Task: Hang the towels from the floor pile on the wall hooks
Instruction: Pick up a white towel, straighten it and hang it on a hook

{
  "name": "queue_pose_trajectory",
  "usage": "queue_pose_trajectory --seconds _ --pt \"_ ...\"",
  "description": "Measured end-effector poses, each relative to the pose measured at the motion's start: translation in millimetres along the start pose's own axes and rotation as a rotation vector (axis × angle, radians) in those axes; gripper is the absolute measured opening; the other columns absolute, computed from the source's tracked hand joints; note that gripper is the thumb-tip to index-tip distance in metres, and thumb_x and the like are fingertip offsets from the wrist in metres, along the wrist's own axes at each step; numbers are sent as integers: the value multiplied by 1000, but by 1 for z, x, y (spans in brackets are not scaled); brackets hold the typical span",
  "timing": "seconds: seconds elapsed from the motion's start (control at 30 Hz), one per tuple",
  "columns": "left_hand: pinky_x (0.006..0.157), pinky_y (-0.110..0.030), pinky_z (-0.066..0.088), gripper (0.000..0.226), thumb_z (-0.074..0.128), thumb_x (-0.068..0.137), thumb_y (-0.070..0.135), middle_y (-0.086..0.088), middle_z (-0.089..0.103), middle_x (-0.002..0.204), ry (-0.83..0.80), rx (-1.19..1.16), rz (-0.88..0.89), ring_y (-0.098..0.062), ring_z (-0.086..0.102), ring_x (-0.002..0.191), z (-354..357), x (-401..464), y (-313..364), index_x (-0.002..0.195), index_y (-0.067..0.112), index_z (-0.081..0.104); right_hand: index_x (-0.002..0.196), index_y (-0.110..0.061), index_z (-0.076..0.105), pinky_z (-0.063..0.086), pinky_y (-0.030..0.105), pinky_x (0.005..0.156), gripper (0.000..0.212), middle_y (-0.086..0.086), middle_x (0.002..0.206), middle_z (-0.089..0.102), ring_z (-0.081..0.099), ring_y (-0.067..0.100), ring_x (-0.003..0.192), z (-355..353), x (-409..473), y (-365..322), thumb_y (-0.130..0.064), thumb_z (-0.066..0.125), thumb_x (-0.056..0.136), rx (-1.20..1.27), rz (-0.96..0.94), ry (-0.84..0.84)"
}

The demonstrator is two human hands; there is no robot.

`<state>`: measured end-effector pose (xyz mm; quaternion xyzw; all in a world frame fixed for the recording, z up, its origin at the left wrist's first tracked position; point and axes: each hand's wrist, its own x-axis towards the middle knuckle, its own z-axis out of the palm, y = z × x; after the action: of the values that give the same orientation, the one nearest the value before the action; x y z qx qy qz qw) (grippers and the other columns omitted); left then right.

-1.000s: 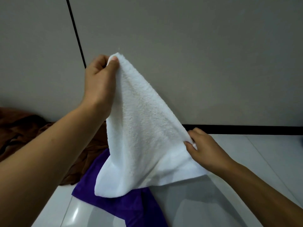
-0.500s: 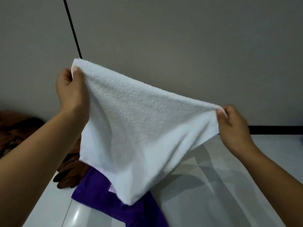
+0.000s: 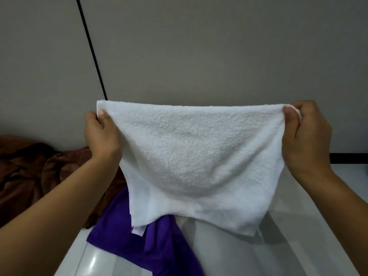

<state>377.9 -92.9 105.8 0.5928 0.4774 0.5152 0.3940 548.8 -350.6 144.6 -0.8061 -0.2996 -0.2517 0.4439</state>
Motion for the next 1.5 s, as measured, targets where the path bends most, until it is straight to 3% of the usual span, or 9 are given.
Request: queue_pose_trajectory --seconds 0.17,0.33,0.47,0.53,0.67,0.8,0.93,1.17,1.5 --pt "70 -29 30 30 34 100 28 -8 47 81 15 108 -88 -21 43 79 3 -11 -28 80 8 41 96 2 56 23 11 65 21 2 89 45 32 -5 76 -4 6 -16 -13 42 99 -39 -232 -25" --pt "85 -41 42 32 44 97 20 -26 56 112 -158 261 -316 -41 53 106 6 -30 -66 110 -8 51 93 0 57 27 20 65 29 12 86 55 40 11 74 -2 6 -32 -22 40 99 -105 -459 -18" --pt "80 -50 47 22 52 88 9 -28 56 78 -414 335 -346 -51 54 99 23 -43 -74 70 -4 51 93 2 59 42 32 59 29 18 85 58 53 32 65 -1 5 -45 -20 41 98 -132 -602 -4" --pt "72 -43 48 29 54 89 15 -18 52 67 -470 263 -223 -44 58 84 32 -54 -53 64 9 42 92 2 59 44 34 56 28 17 83 57 54 33 63 0 4 -49 -19 42 98 -133 -639 -13" --pt "59 -14 37 42 46 97 30 -7 50 78 -637 -170 69 -11 44 73 38 -98 16 85 -9 52 91 2 59 48 39 54 29 16 82 57 54 34 61 4 2 -52 -20 41 97 -138 -660 -52" --pt "63 -24 38 54 39 88 49 2 46 71 -833 -378 198 -8 43 68 40 -132 43 76 -3 49 91 2 58 49 40 54 29 16 83 57 55 34 63 4 2 -52 -20 41 97 -134 -645 -62" --pt "57 -20 33 46 40 86 62 16 38 55 -794 -346 109 -2 35 56 40 -140 37 61 23 39 92 2 59 48 38 55 28 18 84 58 55 35 64 1 4 -51 -19 42 98 -145 -626 -33" --pt "60 -23 37 60 37 79 74 16 46 58 -844 -1 122 -2 41 57 30 -138 -22 66 16 45 93 1 59 26 22 61 28 16 87 59 46 19 70 -6 11 -52 -20 41 100 -117 -542 12" --pt "58 -24 25 31 37 101 21 7 45 67 -413 20 147 -4 41 60 35 -97 -12 70 19 38 93 -2 57 34 29 64 32 11 85 56 44 19 70 -4 4 -38 -26 38 100 -155 -466 -81"
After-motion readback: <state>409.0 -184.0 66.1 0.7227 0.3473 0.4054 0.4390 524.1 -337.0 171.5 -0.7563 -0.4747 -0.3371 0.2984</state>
